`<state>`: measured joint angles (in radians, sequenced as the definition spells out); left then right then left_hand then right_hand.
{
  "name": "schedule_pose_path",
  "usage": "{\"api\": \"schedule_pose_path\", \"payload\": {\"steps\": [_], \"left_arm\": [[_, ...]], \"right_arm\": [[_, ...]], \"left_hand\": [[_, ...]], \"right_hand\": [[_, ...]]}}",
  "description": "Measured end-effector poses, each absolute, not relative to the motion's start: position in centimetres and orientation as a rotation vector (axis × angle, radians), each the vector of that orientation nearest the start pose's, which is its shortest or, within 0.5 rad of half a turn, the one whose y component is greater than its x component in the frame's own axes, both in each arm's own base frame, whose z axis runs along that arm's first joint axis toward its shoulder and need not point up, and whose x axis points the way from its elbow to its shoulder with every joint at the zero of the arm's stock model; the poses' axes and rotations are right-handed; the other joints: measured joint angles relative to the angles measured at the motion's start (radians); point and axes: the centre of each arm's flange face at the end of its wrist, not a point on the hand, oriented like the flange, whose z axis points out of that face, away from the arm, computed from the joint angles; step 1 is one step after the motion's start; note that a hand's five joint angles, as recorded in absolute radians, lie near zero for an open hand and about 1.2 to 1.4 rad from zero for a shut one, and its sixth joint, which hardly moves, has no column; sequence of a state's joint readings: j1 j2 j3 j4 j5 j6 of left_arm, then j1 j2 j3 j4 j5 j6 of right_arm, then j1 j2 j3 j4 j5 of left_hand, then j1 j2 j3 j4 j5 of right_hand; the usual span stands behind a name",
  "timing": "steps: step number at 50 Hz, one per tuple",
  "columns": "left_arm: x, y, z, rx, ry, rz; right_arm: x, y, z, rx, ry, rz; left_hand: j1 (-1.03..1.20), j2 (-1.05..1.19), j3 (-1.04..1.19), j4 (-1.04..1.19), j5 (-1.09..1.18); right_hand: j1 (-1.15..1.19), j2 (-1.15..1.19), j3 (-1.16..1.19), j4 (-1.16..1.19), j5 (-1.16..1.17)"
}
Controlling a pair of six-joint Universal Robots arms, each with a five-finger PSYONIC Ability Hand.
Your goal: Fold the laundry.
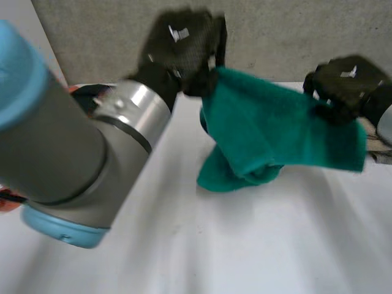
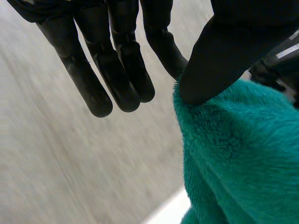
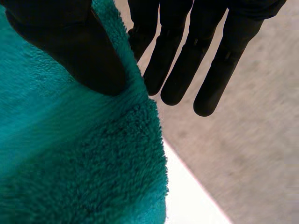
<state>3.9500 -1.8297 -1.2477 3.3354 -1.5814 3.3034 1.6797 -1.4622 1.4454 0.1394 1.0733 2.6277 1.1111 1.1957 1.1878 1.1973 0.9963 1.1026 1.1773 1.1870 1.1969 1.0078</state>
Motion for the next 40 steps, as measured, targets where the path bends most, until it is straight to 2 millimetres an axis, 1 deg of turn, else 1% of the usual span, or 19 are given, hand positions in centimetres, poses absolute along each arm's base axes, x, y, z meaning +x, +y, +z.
{"api": "schedule_pose_path", "payload": {"steps": [2, 5, 9, 11, 12, 13, 16, 17, 18, 19, 20, 21, 24, 27, 30, 32, 36, 38, 40], "left_arm": [[-35.8, -18.9, 35.4, 0.962, 1.988, -2.851], [-36.0, -19.3, 35.4, 0.954, 1.979, -2.847], [-37.0, -21.1, 32.7, 0.987, 2.027, -2.752], [-37.4, -22.4, 30.3, 1.01, 2.069, -2.672], [-37.5, -22.9, 29.5, 1.017, 2.084, -2.645], [-37.6, -23.4, 28.5, 1.023, 2.102, -2.613], [-37.8, -25.1, 25.5, 1.029, 2.152, -2.531], [-37.9, -25.7, 24.5, 1.027, 2.167, -2.507], [-37.9, -26.2, 23.6, 1.025, 2.18, -2.488], [-37.9, -26.6, 22.9, 1.021, 2.19, -2.474], [-37.9, -26.8, 22.6, 1.018, 2.196, -2.467], [-37.8, -27.1, 21.9, 1.011, 2.208, -2.455], [-37.7, -27.4, 20.8, 0.996, 2.238, -2.43], [-37.3, -27.0, 20.7, 0.987, 2.255, -2.417], [-36.5, -25.9, 21.3, 0.98, 2.267, -2.405], [-35.6, -24.4, 21.9, 0.985, 2.28, -2.388], [-34.2, -21.9, 22.1, 1.02, 2.311, -2.343], [-33.3, -19.7, 21.5, 1.071, 2.346, -2.29], [-32.9, -18.3, 20.6, 1.111, 2.375, -2.242]], "right_arm": [[20.8, -28.9, 31.4, -1.142, 1.936, -2.045], [21.0, -29.5, 31.7, -1.129, 1.935, -2.032], [22.0, -31.1, 30.2, -1.112, 1.968, -1.972], [22.8, -32.3, 28.8, -1.093, 2.008, -1.945], [22.9, -32.4, 28.6, -1.091, 2.014, -1.943], [23.4, -33.3, 27.7, -1.077, 2.042, -1.945], [24.1, -35.1, 26.0, -1.046, 2.092, -1.982], [24.3, -35.8, 25.3, -1.034, 2.107, -2.004], [24.4, -36.5, 24.6, -1.02, 2.123, -2.028], [24.5, -37.1, 24.0, -1.008, 2.132, -2.05], [24.6, -37.4, 23.6, -1.001, 2.137, -2.063], [24.6, -38.1, 22.9, -0.987, 2.147, -2.089], [24.7, -39.3, 21.3, -0.964, 2.161, -2.135], [24.7, -39.8, 20.4, -0.96, 2.17, -2.154], [24.7, -40.1, 19.7, -0.969, 2.179, -2.165], [24.7, -40.2, 19.4, -0.981, 2.183, -2.167], [24.7, -40.1, 19.3, -0.998, 2.188, -2.166], [24.6, -39.9, 19.2, -1.008, 2.197, -2.154], [24.4, -39.7, 19.0, -1.014, 2.209, -2.138]], "left_hand": [[0.027, 0.0, 0.0, 0.0, 0.006], [0.038, 0.001, 0.0, 0.0, 0.013], [0.038, 0.001, 0.0, 0.0, 0.013], [0.038, 0.001, 0.0, 0.0, 0.013], [0.038, 0.001, 0.0, 0.0, 0.013], [0.037, 0.0, 0.0, 0.0, 0.013], [-0.143, -0.205, -0.183, -0.19, -0.166], [-0.343, -0.393, -0.367, -0.379, -0.352], [-0.375, -0.408, -0.397, -0.41, -0.383], [-0.549, -0.597, -0.565, -0.582, -0.556], [-0.609, -0.637, -0.624, -0.642, -0.616], [-0.828, -0.861, -0.846, -0.868, -0.842], [-0.876, -0.943, -0.932, -0.95, -0.928], [-0.875, -0.944, -0.932, -0.95, -0.929], [-0.848, -0.922, -0.916, -0.93, -0.903], [-0.777, -0.867, -0.862, -0.872, -0.843], [-0.711, -0.801, -0.797, -0.804, -0.774], [-0.667, -0.756, -0.747, -0.753, -0.723], [-0.667, -0.756, -0.746, -0.751, -0.721]], "right_hand": [[0.0, 0.0, 0.0, 0.0, 0.003], [0.0, 0.0, 0.003, 0.0, 0.005], [0.0, 0.0, 0.003, 0.0, 0.005], [0.0, 0.0, 0.003, 0.0, 0.005], [0.0, 0.0, 0.003, 0.0, 0.005], [0.0, 0.0, 0.003, 0.0, 0.005], [0.0, 0.0, 0.003, 0.0, 0.005], [0.0, 0.0, 0.003, 0.0, 0.005], [0.0, 0.0, 0.003, 0.0, 0.005], [0.0, 0.0, 0.003, 0.0, 0.005], [0.0, 0.0, 0.003, 0.0, 0.005], [0.0, 0.0, 0.003, 0.0, 0.005], [0.0, 0.0, 0.003, 0.0, 0.005], [0.0, 0.0, 0.003, 0.0, 0.005], [0.0, 0.0, 0.003, 0.0, 0.005], [0.0, 0.0, 0.003, 0.0, 0.005], [0.0, 0.0, 0.003, 0.0, 0.005], [0.0, 0.0, 0.003, 0.0, 0.005], [0.0, 0.0, 0.003, 0.0, 0.005]]}}
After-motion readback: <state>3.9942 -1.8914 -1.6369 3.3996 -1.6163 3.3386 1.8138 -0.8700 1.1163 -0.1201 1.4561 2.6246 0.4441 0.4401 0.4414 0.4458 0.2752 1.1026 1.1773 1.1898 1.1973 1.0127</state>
